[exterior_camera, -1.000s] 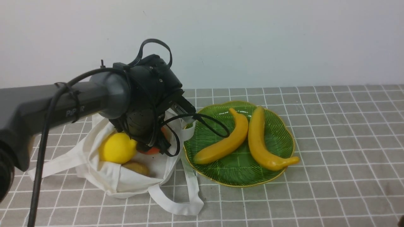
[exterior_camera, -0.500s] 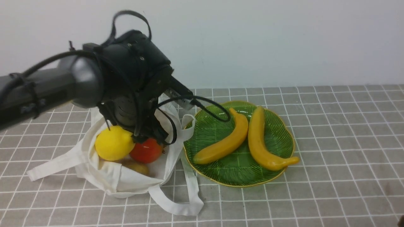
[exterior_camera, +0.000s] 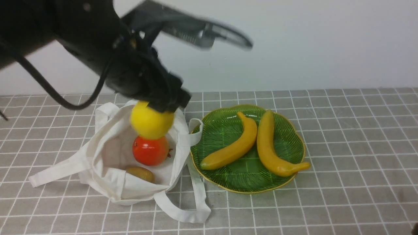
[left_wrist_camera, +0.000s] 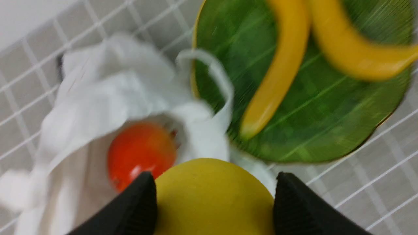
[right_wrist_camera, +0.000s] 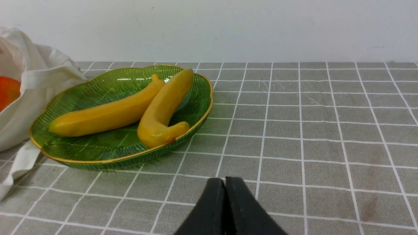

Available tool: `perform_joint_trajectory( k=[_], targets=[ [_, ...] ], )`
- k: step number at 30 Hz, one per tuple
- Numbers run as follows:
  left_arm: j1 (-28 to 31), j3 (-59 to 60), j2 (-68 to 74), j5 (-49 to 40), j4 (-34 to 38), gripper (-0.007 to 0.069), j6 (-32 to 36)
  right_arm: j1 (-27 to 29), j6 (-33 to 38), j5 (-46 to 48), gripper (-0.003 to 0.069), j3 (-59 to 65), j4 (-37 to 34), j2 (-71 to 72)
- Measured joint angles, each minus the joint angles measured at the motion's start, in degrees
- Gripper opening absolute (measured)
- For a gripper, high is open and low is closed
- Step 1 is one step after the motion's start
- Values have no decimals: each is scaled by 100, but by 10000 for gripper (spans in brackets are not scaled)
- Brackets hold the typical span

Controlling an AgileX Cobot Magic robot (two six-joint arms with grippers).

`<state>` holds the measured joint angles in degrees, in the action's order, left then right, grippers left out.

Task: Take the fruit out of the bag on the grey coffee tablecloth and place them on the plate.
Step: 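Move the lemon from the bag into the bowl with the left gripper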

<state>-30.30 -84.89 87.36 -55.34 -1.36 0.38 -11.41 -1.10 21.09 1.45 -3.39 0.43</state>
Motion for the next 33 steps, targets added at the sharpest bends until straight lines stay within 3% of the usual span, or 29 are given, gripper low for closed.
perform_joint_trajectory(
  k=[6,11,17,19,21,26,31,33],
  targets=[
    [0,26,570,1463,1894,412,577,0,0,0,-15,0,0,0],
    [0,69,1530,2397,2669,412,702,0,0,0,-15,0,0,0],
    [0,81,2128,3127,2802,426,841,0,0,0,-15,0,0,0],
    [0,81,2212,3241,2807,461,910,0,0,0,-15,0,0,0],
    [0,81,2327,3338,2825,563,1059,0,0,0,-15,0,0,0],
    [0,81,2410,3332,2825,677,1156,0,0,0,-15,0,0,0],
    [40,62,2263,3024,2793,680,1191,0,0,0,-15,0,0,0],
    [143,1,1965,2338,2534,614,1191,0,0,0,-15,0,0,0]
  ],
)
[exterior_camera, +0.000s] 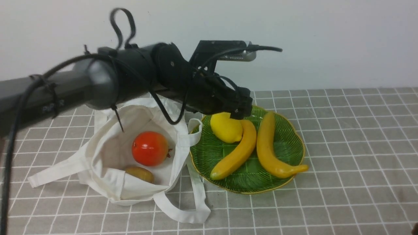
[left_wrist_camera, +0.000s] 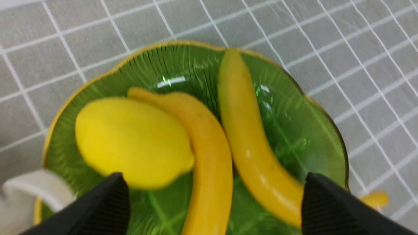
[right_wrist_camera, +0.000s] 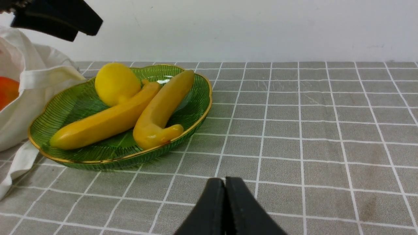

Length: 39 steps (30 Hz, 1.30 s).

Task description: Take the fruit out of the bag on the grey coffee tablecloth and place them on the plate.

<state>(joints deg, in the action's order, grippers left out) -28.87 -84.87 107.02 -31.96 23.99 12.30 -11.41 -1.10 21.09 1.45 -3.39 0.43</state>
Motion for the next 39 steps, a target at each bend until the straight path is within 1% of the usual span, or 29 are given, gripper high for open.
perform_joint_trajectory(
  k=[1,2,3,4,6,7,9,10,12,16,18,20,23,25,27,28,31,34,37,39],
  targets=[
    [23,-7,-92,-191,-94,586,0,0,0,0,-15,0,0,0],
    [75,-35,-290,-597,-314,519,0,0,0,0,-15,0,0,0],
    [107,-48,-399,-875,-470,478,0,0,0,0,-15,0,0,0],
    [150,-60,-672,-1298,-719,374,0,0,0,0,-15,0,0,0],
    [189,-66,-991,-1901,-1044,240,0,0,0,0,-15,0,0,0],
    [210,-66,-1237,-2328,-1269,141,0,0,0,0,-15,0,0,0],
    [224,-31,-1627,-2814,-1527,50,0,0,0,0,-15,0,0,0],
    [229,18,-1814,-2960,-1605,29,0,0,0,0,-15,0,0,0],
    [229,204,-2275,-3141,-1689,5,0,0,0,0,-15,0,0,0],
    [229,1005,-3505,-3185,-1727,-8,-89,0,0,0,-15,0,0,0],
    [229,1641,-4379,-2980,-1714,-8,-185,0,0,0,-15,0,0,0],
    [229,2065,-4861,-2780,-1690,-8,-221,0,0,0,-15,0,0,0],
    [229,3664,-6344,-1625,-1369,-8,-257,0,0,0,-15,0,0,0],
    [229,4377,-7080,-986,-1186,-8,-257,0,0,0,-15,0,0,0],
    [229,5614,-8150,161,-971,-8,-257,0,0,0,-15,0,0,0],
    [229,5933,-8586,413,-926,-8,-257,0,0,0,-15,0,0,0],
    [229,6617,-9442,916,-789,-8,-257,0,0,0,-15,0,0,0],
    [229,7247,-10634,1512,-715,-8,-257,5,0,6,-15,0,-7,0],
    [229,7419,-10752,1858,-661,-8,-265,11,0,24,-15,0,-65,6],
    [237,7452,-10644,1848,-585,-8,-276,11,0,24,-15,-5,-70,5]
  ],
)
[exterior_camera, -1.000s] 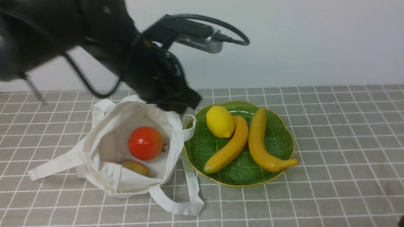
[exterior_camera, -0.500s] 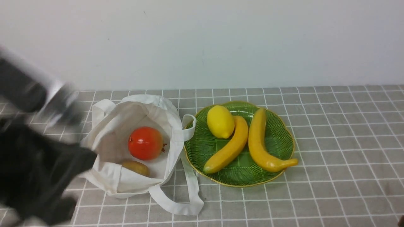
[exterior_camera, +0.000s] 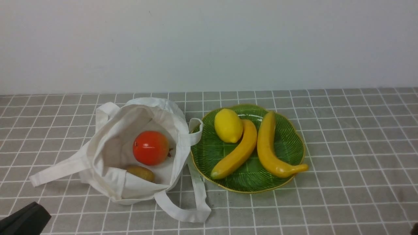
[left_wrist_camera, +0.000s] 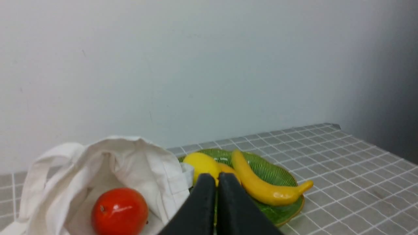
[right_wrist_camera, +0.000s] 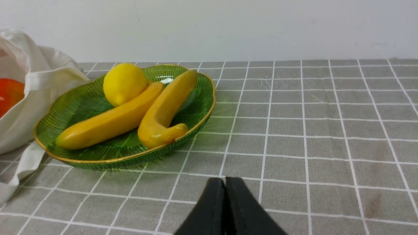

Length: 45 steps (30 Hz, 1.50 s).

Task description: Take the fruit out of the bag on the grey coffee tablecloth and place them on the plate.

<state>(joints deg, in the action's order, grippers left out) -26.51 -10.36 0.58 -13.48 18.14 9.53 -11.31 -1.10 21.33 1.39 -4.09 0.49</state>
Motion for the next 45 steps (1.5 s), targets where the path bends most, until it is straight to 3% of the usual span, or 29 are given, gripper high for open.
perform_joint_trajectory(
  k=[13,17,22,25,35,45],
  targets=[
    [0,30,194,-279,-69,-8,306,0,0,0,-15,0,0,6],
    [0,89,194,-221,-291,-8,380,0,0,0,-15,0,0,6],
    [112,542,194,94,-1067,-8,177,0,0,0,-15,0,0,6],
    [688,973,194,169,-1495,-8,-359,0,0,0,-15,0,0,6],
    [2808,1198,-32,-168,-1814,-8,-953,0,0,0,-15,0,0,6],
    [2775,1198,-117,-790,-1869,-8,-992,0,0,0,-15,0,0,6]
  ],
)
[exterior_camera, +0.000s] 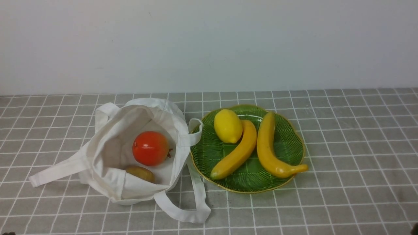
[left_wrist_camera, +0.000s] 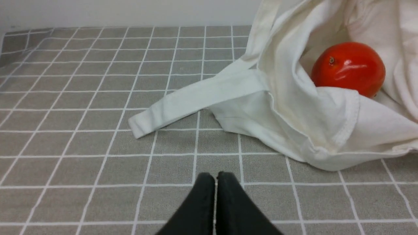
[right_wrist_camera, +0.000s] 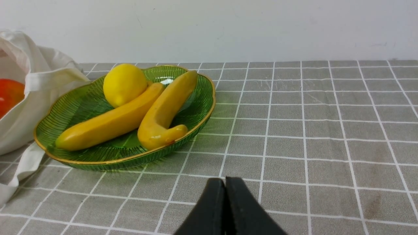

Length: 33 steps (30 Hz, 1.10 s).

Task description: Take the fruit out of the bag on the grey coffee tablecloth and place them on the plate.

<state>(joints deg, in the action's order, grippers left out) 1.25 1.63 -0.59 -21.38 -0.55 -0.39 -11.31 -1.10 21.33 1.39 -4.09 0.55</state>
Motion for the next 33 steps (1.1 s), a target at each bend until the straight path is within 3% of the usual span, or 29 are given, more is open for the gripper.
perform_joint_trajectory(
  k=[5,33],
  targets=[
    [-270,0,0,-6,-2,-8,0,0,0,0,-15,0,0,0],
    [-287,0,0,-6,3,-8,-5,0,0,0,-15,0,0,0]
  ],
)
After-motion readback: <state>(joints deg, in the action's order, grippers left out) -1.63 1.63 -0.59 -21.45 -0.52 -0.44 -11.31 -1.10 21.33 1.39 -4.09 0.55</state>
